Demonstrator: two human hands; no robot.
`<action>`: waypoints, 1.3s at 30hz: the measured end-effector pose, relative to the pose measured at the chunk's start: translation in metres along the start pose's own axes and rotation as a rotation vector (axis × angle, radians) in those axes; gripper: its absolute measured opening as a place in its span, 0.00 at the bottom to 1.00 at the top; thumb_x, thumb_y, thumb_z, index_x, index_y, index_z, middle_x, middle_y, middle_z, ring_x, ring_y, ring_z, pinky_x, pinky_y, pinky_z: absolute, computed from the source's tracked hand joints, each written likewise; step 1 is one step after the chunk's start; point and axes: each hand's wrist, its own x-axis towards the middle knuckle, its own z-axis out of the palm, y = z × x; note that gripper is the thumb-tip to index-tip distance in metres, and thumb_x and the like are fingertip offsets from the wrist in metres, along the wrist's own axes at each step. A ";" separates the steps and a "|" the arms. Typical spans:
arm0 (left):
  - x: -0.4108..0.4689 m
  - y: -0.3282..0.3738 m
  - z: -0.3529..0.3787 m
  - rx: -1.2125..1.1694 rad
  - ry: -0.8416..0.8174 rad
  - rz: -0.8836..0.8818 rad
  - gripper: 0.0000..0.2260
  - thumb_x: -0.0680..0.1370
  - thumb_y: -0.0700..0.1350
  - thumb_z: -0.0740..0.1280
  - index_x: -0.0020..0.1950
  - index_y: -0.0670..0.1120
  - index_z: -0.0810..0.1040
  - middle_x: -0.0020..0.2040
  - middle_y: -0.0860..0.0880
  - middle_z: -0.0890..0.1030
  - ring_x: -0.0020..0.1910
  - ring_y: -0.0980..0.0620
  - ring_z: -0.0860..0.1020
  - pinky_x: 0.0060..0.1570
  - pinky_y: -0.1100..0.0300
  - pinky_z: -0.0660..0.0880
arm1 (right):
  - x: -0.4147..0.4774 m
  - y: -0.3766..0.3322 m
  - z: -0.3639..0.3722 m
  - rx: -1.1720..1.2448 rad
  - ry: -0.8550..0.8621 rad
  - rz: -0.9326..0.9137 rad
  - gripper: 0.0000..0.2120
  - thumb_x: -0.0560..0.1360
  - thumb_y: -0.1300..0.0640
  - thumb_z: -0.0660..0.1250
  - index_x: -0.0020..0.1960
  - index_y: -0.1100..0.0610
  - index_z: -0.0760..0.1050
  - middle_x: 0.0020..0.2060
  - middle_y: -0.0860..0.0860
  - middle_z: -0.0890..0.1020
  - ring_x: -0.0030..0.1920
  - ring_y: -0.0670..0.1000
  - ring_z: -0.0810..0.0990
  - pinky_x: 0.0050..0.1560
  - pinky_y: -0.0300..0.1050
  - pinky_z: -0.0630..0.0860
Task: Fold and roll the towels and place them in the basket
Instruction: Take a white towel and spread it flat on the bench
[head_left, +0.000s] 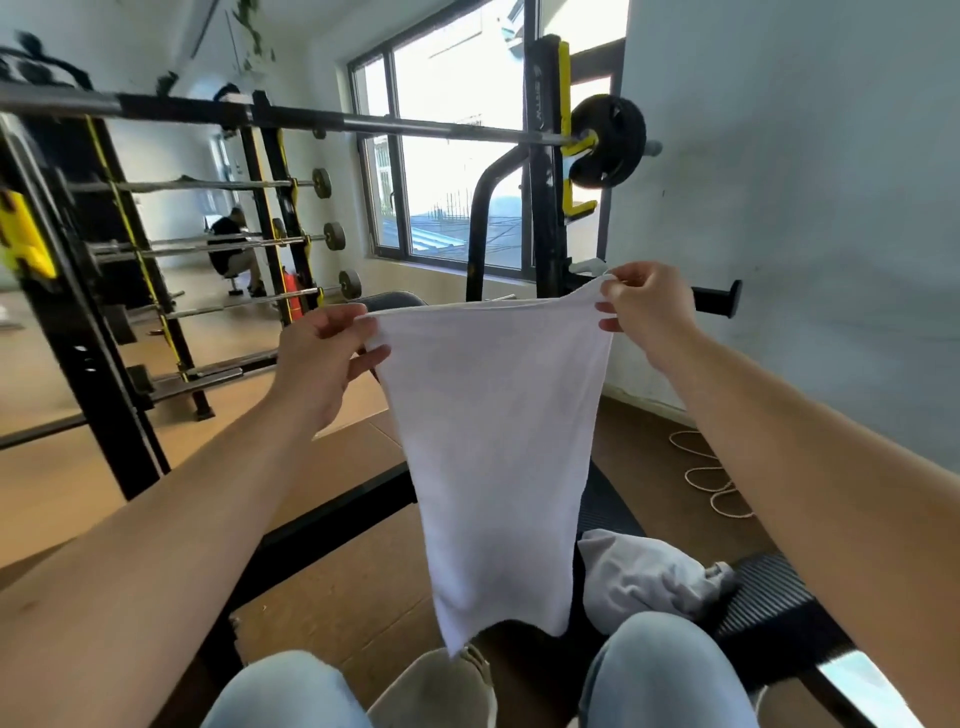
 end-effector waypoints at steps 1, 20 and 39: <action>0.000 0.002 0.004 0.013 0.040 0.012 0.05 0.78 0.35 0.72 0.48 0.44 0.81 0.52 0.44 0.79 0.52 0.45 0.82 0.41 0.59 0.84 | 0.003 -0.003 -0.002 -0.002 -0.002 -0.001 0.05 0.81 0.59 0.69 0.56 0.52 0.80 0.48 0.49 0.83 0.48 0.48 0.85 0.48 0.45 0.85; 0.083 -0.044 0.078 0.116 0.173 -0.001 0.08 0.83 0.46 0.67 0.61 0.47 0.72 0.53 0.50 0.76 0.50 0.51 0.81 0.47 0.50 0.85 | 0.135 0.010 0.063 0.071 0.135 0.091 0.09 0.82 0.57 0.66 0.44 0.48 0.78 0.48 0.52 0.86 0.49 0.54 0.86 0.44 0.52 0.86; 0.236 -0.225 0.029 0.302 0.354 -0.194 0.09 0.82 0.47 0.69 0.61 0.50 0.75 0.54 0.52 0.77 0.55 0.48 0.79 0.50 0.53 0.85 | 0.225 0.200 0.252 -0.178 -0.391 0.058 0.35 0.80 0.65 0.63 0.83 0.56 0.54 0.80 0.49 0.66 0.55 0.39 0.76 0.34 0.18 0.67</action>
